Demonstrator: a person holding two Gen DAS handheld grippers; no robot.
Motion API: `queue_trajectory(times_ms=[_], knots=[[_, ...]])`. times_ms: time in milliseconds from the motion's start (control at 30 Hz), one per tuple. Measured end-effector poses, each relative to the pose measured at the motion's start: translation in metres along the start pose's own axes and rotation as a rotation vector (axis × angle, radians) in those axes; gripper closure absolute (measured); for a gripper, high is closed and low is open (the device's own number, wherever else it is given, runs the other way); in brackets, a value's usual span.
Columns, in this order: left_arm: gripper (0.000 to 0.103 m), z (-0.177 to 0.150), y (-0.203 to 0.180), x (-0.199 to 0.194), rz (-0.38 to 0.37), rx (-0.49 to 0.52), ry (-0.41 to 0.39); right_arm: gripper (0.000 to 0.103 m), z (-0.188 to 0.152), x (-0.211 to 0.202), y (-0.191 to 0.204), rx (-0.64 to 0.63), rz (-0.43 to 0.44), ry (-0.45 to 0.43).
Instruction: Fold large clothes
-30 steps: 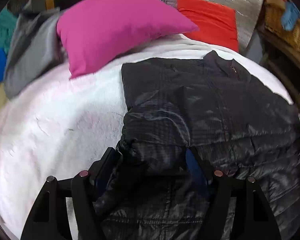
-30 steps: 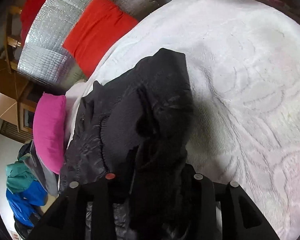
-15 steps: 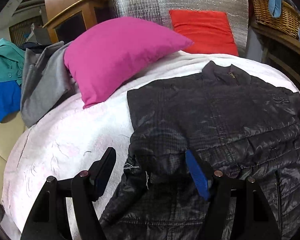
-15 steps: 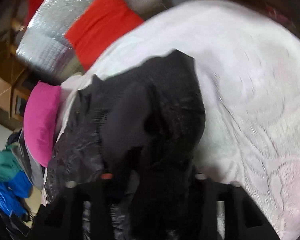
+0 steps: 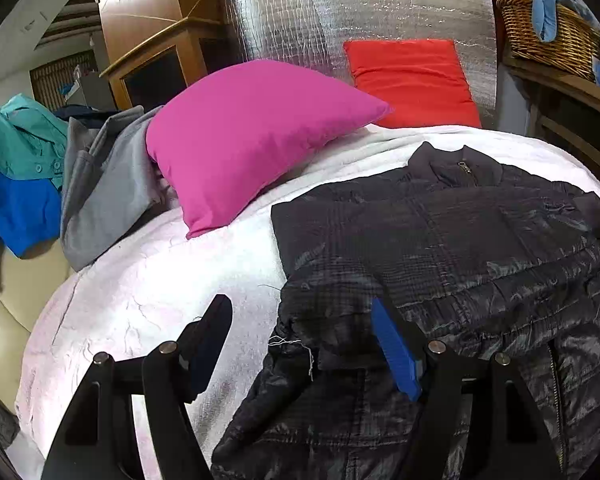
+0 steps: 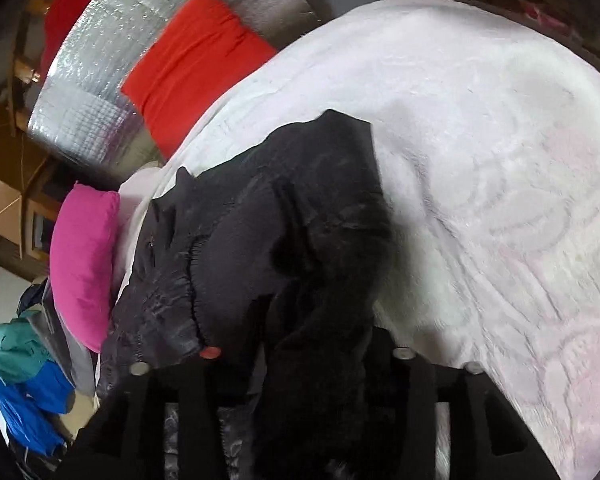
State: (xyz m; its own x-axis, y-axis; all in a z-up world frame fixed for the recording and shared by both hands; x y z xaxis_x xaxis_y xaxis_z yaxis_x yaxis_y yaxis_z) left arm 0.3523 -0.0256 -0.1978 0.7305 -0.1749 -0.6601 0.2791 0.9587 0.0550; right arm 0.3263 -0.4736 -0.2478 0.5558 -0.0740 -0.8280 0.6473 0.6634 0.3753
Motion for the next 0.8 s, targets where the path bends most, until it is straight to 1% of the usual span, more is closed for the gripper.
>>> queue_trajectory(times_ms=[100,167,267,333,433,500,533,600,633,667,700,733,800], knots=[[0.030,-0.001,0.002,-0.004,0.004,0.001,-0.005,0.040,-0.007,-0.013,0.000,-0.035,-0.016,-0.007],[0.030,-0.001,0.003,-0.007,0.006,0.003,-0.008,0.037,-0.013,-0.027,-0.002,-0.054,-0.007,-0.018],[0.030,-0.004,0.008,-0.012,-0.007,0.004,0.009,0.036,-0.023,-0.051,-0.009,-0.063,0.015,-0.047],[0.030,-0.007,0.016,-0.016,-0.023,-0.003,0.026,0.035,-0.032,-0.070,-0.017,-0.063,0.033,-0.074],[0.030,-0.019,0.041,-0.033,-0.039,-0.043,0.039,0.033,-0.049,-0.100,-0.031,-0.072,0.048,-0.118],[0.030,-0.034,0.061,-0.055,-0.078,-0.086,0.036,0.032,-0.072,-0.127,-0.047,-0.087,0.075,-0.144],[0.030,-0.039,0.067,-0.064,-0.086,-0.099,0.031,0.031,-0.084,-0.139,-0.055,-0.092,0.085,-0.154],[0.030,-0.058,0.085,-0.088,-0.101,-0.142,0.023,0.029,-0.105,-0.155,-0.067,-0.106,0.090,-0.166],[0.029,-0.076,0.095,-0.105,-0.120,-0.179,0.022,0.029,-0.119,-0.164,-0.076,-0.117,0.088,-0.166],[0.029,-0.089,0.100,-0.114,-0.136,-0.204,0.028,0.029,-0.126,-0.170,-0.081,-0.124,0.089,-0.166],[0.029,-0.109,0.105,-0.126,-0.156,-0.248,0.045,0.029,-0.138,-0.177,-0.089,-0.131,0.091,-0.166],[0.029,-0.119,0.107,-0.132,-0.169,-0.273,0.058,0.029,-0.146,-0.180,-0.093,-0.134,0.094,-0.161],[0.029,-0.148,0.104,-0.146,-0.242,-0.356,0.108,0.028,-0.170,-0.187,-0.107,-0.137,0.107,-0.117]])
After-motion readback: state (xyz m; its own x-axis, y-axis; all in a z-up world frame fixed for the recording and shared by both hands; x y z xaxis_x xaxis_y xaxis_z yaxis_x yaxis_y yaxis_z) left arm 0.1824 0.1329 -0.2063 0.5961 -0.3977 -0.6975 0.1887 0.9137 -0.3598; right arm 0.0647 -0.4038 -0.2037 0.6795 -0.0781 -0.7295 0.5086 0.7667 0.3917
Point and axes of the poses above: each gripper's, at about its wrist camera, not at the fingertips, and x roughly the way its jaws point, y to its left, z to its top, the point moved 5 cm from there along x, roughly the way its jaws point, and after that the axes turned 10 degrees about -z, right-handed, at the moved point
